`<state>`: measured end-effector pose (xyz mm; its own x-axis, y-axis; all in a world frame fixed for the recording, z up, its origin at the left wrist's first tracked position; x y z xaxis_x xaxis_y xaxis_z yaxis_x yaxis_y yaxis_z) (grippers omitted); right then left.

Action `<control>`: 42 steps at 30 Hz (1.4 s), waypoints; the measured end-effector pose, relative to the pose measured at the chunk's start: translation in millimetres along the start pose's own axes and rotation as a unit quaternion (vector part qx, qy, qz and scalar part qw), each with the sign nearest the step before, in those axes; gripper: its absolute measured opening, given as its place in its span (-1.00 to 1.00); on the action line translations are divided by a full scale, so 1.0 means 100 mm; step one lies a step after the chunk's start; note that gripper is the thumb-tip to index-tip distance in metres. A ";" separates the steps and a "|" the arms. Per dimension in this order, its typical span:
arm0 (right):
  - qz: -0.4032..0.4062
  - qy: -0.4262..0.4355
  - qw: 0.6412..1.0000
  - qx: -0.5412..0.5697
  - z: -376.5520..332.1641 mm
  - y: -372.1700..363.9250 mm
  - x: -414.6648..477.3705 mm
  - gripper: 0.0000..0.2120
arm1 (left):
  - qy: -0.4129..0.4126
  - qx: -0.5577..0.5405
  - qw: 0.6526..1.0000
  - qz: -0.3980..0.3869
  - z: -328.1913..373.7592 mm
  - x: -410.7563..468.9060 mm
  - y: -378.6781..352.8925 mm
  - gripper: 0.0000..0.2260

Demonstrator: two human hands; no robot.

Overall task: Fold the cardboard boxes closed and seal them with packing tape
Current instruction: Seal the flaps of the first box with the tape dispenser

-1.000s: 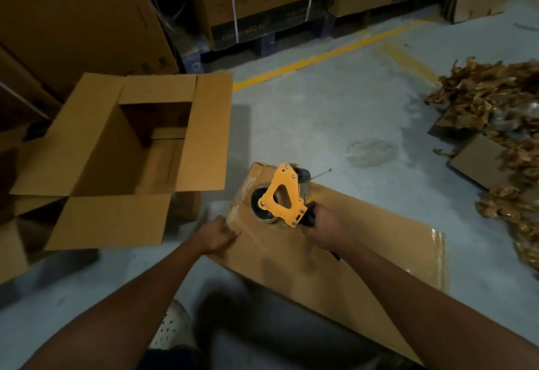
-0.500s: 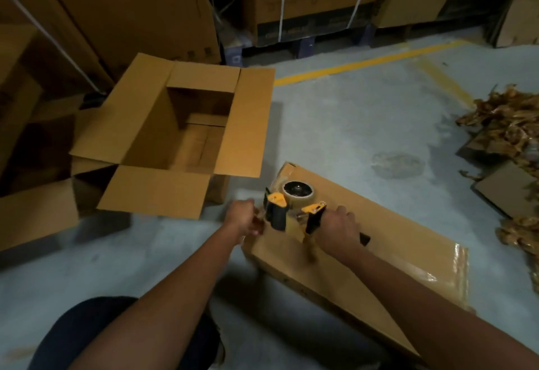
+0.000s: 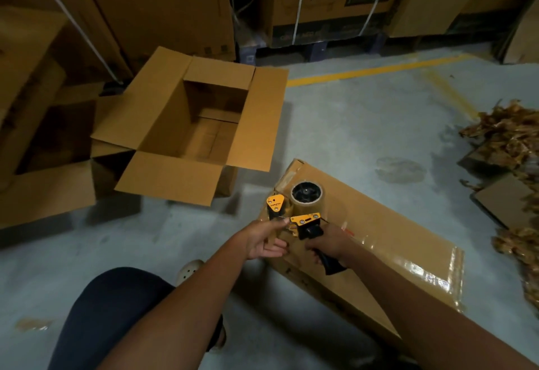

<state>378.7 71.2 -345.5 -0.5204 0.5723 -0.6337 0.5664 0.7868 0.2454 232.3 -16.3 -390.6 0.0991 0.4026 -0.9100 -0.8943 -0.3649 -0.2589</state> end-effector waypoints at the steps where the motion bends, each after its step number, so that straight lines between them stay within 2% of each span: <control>1: 0.009 0.007 1.000 -0.003 0.00 0.02 -0.01 -0.88 | -0.005 -0.043 0.999 -0.018 0.01 -0.02 -0.02 -0.45; 5: 0.076 0.056 0.995 -0.028 -0.02 0.19 -0.01 -0.80 | -0.012 -0.276 0.959 -0.069 0.07 -0.03 0.02 -0.64; 8: 0.124 0.100 0.985 -0.067 -0.07 0.33 -0.04 -0.68 | -0.017 -0.313 0.948 -0.055 0.15 -0.02 0.05 -0.75; 10: 0.146 0.127 0.976 -0.097 -0.10 0.42 -0.06 -0.71 | -0.014 -0.312 0.949 -0.042 0.22 0.00 0.06 -0.85; 13: 0.164 0.155 0.963 -0.145 -0.11 0.52 -0.05 -0.80 | -0.023 -0.249 0.967 -0.041 0.40 0.02 0.08 -0.90; 16: 0.130 0.151 0.971 -0.135 -0.10 0.50 0.01 -0.74 | -0.035 -0.093 0.994 -0.034 0.64 0.01 0.10 -0.85; 18: 0.099 0.151 0.976 -0.122 -0.13 0.47 0.06 -0.71 | -0.049 0.015 0.998 -0.028 0.83 0.02 0.16 -0.84; 21: 0.100 0.181 0.968 -0.139 -0.18 0.50 0.15 -0.78 | -0.042 0.136 0.990 -0.020 1.05 0.05 0.26 -0.80; 26: 0.119 0.212 0.951 -0.192 -0.22 0.55 0.42 -0.82 | -0.050 0.320 0.946 0.025 1.39 0.30 0.31 -0.84; 29: 0.103 0.220 0.944 -0.224 -0.24 0.53 0.62 -0.90 | -0.071 0.344 0.935 0.058 1.56 0.51 0.43 -0.80; 32: 0.112 0.213 0.943 -0.231 -0.20 0.52 0.80 -0.88 | -0.093 0.365 0.922 0.090 1.71 0.61 0.54 -0.92; 35: 0.129 0.206 0.942 -0.230 -0.18 0.55 0.90 -0.83 | -0.112 0.392 0.902 0.140 1.87 0.68 0.79 -0.85; 42: 0.121 0.201 0.937 -0.259 -0.15 0.53 1.12 -0.84 | -0.115 0.365 0.910 0.158 1.87 0.88 1.04 -0.81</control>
<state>340.8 180.4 -392.5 -0.6740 0.7076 -0.2122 0.3671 0.5701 0.7350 66.1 138.2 -437.2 -0.2328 0.5706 -0.7875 -0.9221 0.1277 0.3651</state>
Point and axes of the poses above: each hand's wrist, its own x-axis towards the middle knuckle, its own y-axis out of the back of the hand, z = x × y, the point moved 7 cm from there along x, towards the middle knuckle, and after that the axes turned 10 degrees about y, right-handed, at the moved point
